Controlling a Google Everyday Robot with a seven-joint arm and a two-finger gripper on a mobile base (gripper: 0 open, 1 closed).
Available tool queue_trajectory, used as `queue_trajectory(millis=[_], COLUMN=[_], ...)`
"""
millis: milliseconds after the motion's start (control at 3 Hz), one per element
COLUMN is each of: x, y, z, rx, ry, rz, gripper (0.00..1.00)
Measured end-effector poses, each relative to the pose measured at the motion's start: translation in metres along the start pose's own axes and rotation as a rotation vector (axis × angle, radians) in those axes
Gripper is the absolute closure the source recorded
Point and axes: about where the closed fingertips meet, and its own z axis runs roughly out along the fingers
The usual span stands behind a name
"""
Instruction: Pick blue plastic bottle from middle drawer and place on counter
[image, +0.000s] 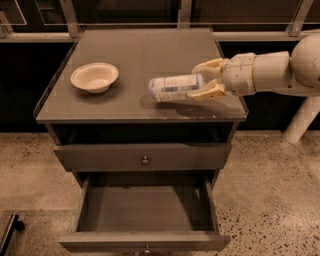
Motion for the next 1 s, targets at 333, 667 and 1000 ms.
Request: queue_trajectory(millis=[333, 667, 1000], x=[0.0000, 0.0000, 0.0000], y=[0.0000, 0.0000, 0.0000], z=[0.0000, 0.0001, 0.0001], rx=[0.000, 0.000, 0.000], ry=[0.000, 0.000, 0.000], rz=[0.000, 0.000, 0.000], gripper=[0.35, 0.13, 0.00])
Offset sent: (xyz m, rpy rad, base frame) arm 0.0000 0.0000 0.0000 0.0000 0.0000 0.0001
